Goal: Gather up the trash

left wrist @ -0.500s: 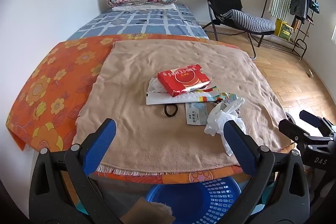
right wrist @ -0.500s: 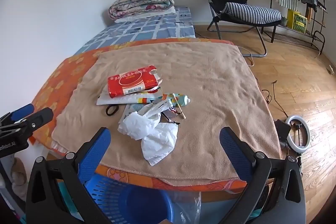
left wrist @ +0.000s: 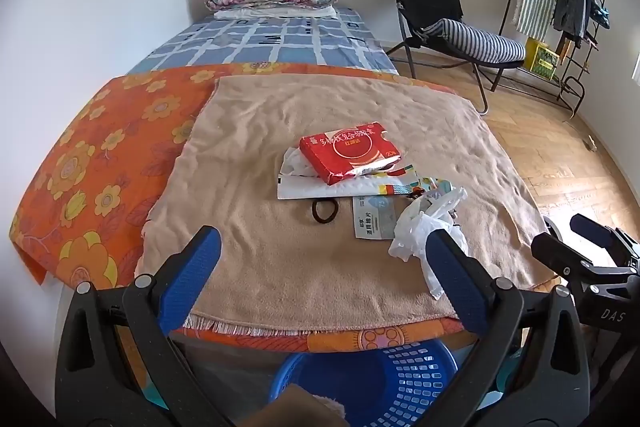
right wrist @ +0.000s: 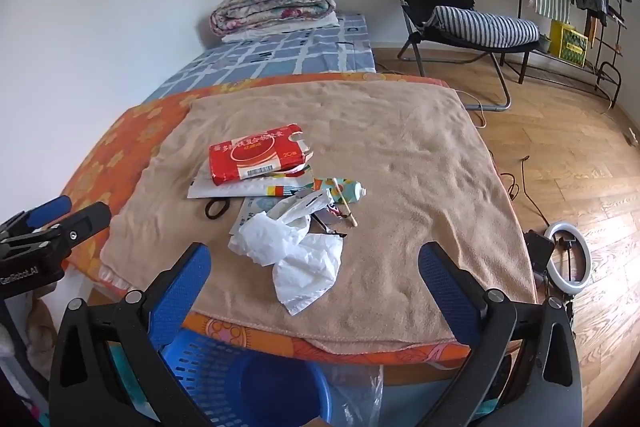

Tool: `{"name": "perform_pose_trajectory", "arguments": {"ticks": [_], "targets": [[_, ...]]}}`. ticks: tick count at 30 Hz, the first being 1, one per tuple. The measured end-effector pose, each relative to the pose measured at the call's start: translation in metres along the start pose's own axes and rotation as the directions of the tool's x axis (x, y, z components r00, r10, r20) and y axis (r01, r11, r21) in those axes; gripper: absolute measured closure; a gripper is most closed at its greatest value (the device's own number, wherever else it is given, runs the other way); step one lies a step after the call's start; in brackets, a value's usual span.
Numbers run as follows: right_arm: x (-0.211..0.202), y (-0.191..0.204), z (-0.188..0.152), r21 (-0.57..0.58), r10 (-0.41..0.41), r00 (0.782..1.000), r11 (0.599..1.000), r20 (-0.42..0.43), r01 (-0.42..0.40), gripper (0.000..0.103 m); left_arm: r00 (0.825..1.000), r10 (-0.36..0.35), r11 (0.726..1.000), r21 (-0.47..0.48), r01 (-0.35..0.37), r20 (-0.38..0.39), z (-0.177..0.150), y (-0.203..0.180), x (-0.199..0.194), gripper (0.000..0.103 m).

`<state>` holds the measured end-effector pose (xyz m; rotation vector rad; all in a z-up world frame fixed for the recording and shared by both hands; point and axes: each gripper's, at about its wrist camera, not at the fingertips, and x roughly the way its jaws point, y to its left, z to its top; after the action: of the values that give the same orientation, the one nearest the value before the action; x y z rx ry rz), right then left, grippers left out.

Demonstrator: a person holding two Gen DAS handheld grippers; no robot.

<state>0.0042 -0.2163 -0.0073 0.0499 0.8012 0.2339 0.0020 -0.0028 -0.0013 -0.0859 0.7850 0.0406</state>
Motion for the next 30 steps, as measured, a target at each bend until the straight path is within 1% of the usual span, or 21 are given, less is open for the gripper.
{"name": "perform_pose_trajectory", "arguments": {"ticks": [30], "targets": [[0.0029,-0.0023,-0.0029,0.005,-0.005,1.0,1.0,-0.021,0.005,0.0,1.0,-0.004,1.0,-0.007,0.004,0.0,0.001,-0.0007,0.0026,0.0]]}}
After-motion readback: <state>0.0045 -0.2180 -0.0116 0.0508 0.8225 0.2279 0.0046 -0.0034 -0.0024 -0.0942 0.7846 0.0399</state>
